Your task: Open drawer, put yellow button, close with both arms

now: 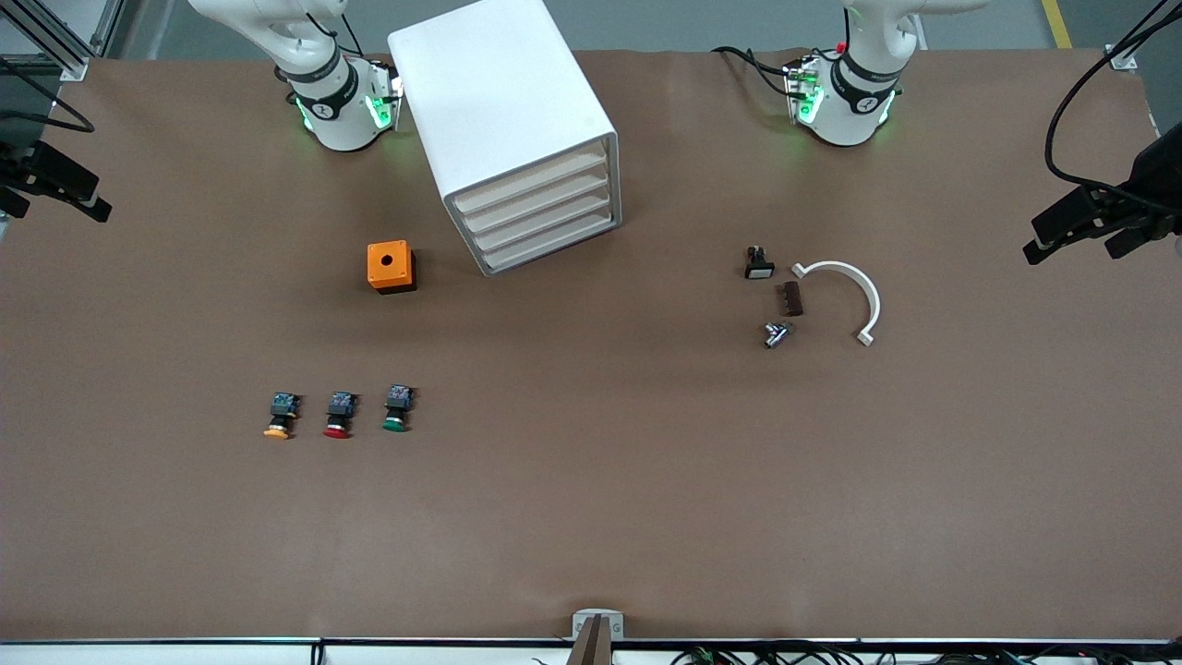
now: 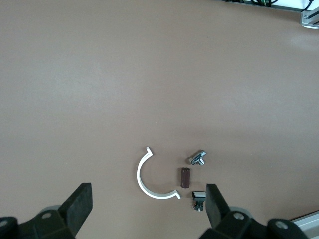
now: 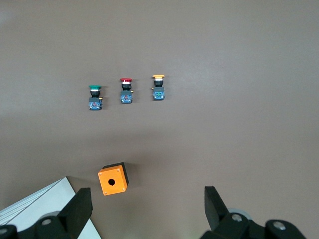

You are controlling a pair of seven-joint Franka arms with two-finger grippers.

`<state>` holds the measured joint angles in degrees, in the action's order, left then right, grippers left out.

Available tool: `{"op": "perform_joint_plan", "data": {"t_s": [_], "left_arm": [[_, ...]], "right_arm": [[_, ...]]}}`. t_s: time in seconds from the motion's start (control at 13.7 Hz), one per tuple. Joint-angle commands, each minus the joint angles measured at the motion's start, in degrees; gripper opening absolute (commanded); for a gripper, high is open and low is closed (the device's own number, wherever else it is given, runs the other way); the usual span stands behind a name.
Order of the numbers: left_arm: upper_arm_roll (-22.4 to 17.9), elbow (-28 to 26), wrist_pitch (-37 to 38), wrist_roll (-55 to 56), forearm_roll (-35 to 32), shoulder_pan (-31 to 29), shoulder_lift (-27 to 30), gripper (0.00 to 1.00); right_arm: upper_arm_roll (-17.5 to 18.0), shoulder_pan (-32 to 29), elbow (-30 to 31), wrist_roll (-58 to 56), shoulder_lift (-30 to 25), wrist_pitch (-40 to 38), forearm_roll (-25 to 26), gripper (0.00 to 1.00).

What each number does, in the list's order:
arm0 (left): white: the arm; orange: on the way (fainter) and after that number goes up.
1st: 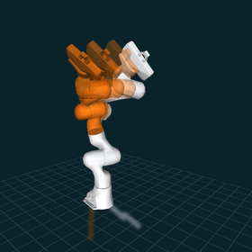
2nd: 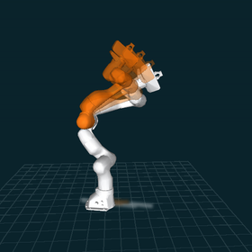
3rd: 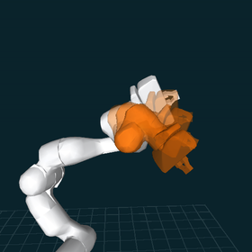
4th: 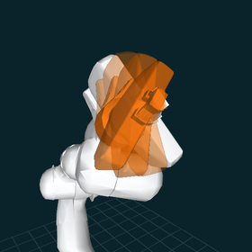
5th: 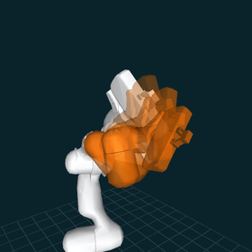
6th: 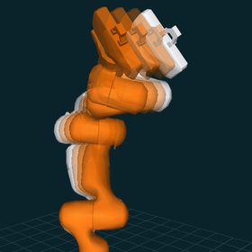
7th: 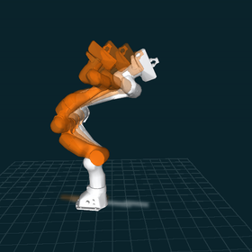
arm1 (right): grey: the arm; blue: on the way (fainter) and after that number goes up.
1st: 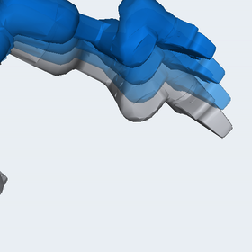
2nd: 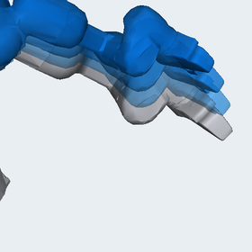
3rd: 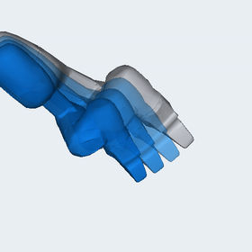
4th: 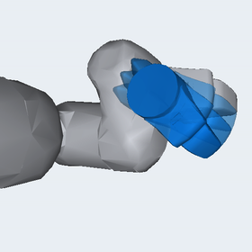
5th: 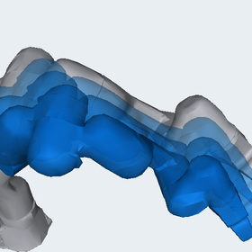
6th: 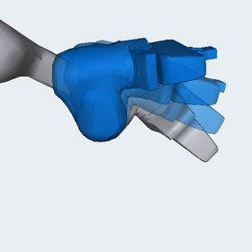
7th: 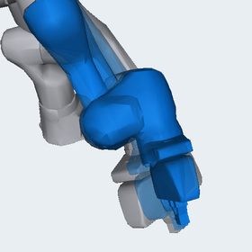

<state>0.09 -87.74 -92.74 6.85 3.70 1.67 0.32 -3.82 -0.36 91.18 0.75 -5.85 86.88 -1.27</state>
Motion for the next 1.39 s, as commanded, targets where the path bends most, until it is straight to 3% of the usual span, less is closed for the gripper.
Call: {"op": "perform_joint_plan", "data": {"t_s": [0.0, 0.44, 0.66, 0.88, 1.31], "left_arm": [[0.09, -0.76, -0.87, -1.05, -1.24, 0.09, 0.73, 0.99], [0.00, -0.76, -0.61, -0.62, -1.15, -0.09, 0.38, 1.00], [0.09, -0.06, -0.60, 0.18, -4.75, 0.35, -2.77, 0.99], [0.18, 2.75, -0.69, 1.40, -4.49, 0.70, -10.66, 0.99], [0.62, 5.56, -1.74, 22.02, -4.40, 12.02, -28.16, 1.00]], "right_arm": [[0.31, -0.07, 1.19, 0.39, -1.53, 0.39, 0.66, 1.00], [0.22, -0.08, 1.28, 0.22, -1.53, 0.39, 0.83, 1.00], [0.31, 0.01, 1.28, 0.22, -1.53, 0.48, 0.83, 1.00], [0.31, 0.01, 1.28, 0.22, -1.53, 0.48, 0.83, 1.00], [0.22, -0.16, 1.28, 0.22, -1.53, 0.48, 0.83, 1.00]]}}
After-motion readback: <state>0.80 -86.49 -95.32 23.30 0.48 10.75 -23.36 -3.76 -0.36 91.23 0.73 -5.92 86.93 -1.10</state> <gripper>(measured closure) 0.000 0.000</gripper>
